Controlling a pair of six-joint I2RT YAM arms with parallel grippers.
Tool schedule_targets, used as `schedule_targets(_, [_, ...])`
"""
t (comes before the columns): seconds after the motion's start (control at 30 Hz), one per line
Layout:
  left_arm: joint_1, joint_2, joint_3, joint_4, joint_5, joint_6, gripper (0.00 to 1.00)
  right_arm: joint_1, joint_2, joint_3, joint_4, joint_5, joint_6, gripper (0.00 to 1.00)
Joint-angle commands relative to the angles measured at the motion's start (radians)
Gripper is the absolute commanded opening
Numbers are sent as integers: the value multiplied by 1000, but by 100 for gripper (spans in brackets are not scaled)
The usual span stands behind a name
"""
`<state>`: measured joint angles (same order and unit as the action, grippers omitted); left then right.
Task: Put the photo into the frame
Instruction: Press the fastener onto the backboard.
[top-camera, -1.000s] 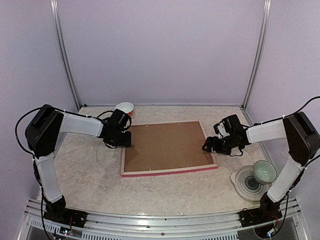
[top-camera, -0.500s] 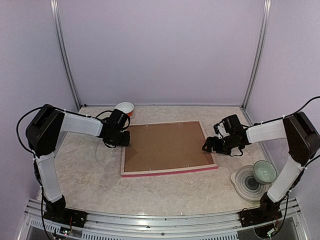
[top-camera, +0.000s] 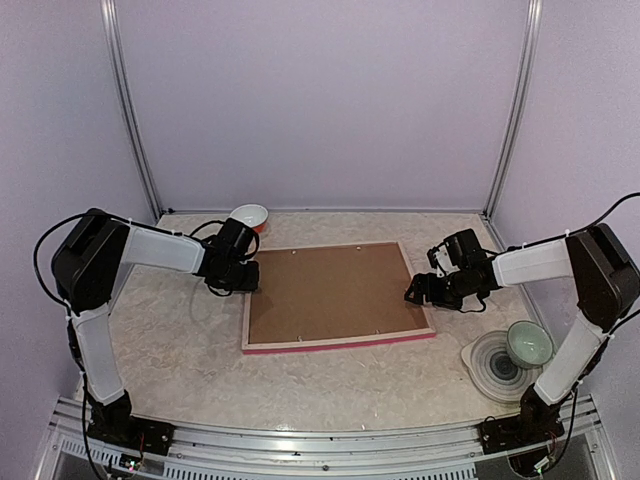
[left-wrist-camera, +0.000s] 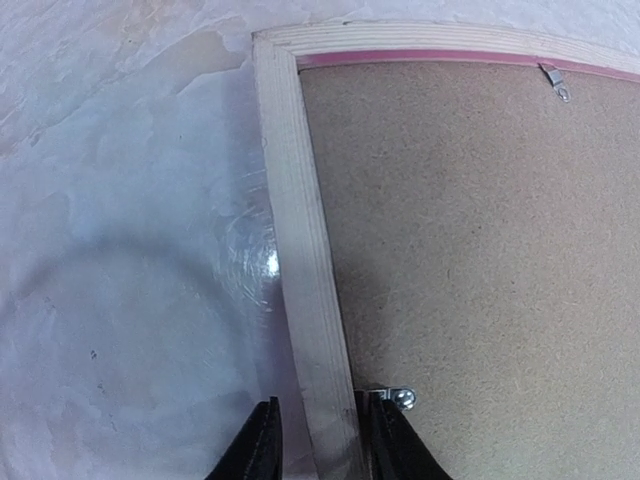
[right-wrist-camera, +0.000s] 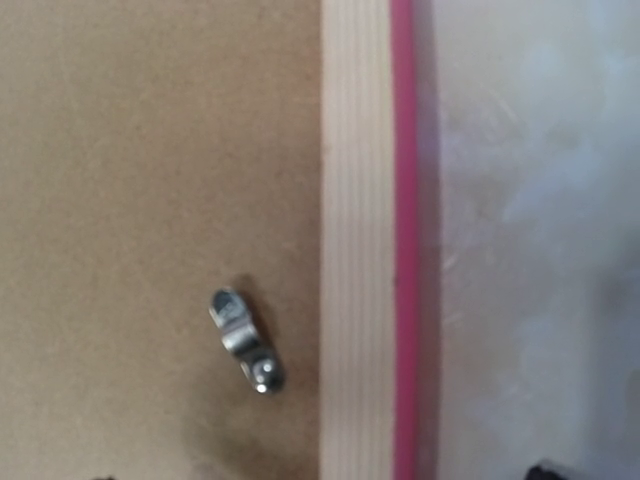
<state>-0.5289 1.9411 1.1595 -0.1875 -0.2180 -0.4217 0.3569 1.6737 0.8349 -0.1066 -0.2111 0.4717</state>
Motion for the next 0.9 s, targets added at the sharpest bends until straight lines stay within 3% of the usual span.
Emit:
schedule_targets(0.0, [9,-20,-36,22,10,-17,37,-12,-4,8,-12,23,-10,88])
schedule_targets(0.27, [21,-106,-123,129,55,-33,52,-21,-6,29,-40,49,-19,87])
schedule_targets(0.57, [44,-188,-283,329,119,-18,55,-22,40,126,-77,98,-28,81])
schedule_targets(0.87, [57,-177,-338,411,186,-7,55,-22,127,204,-107,84,-36,70])
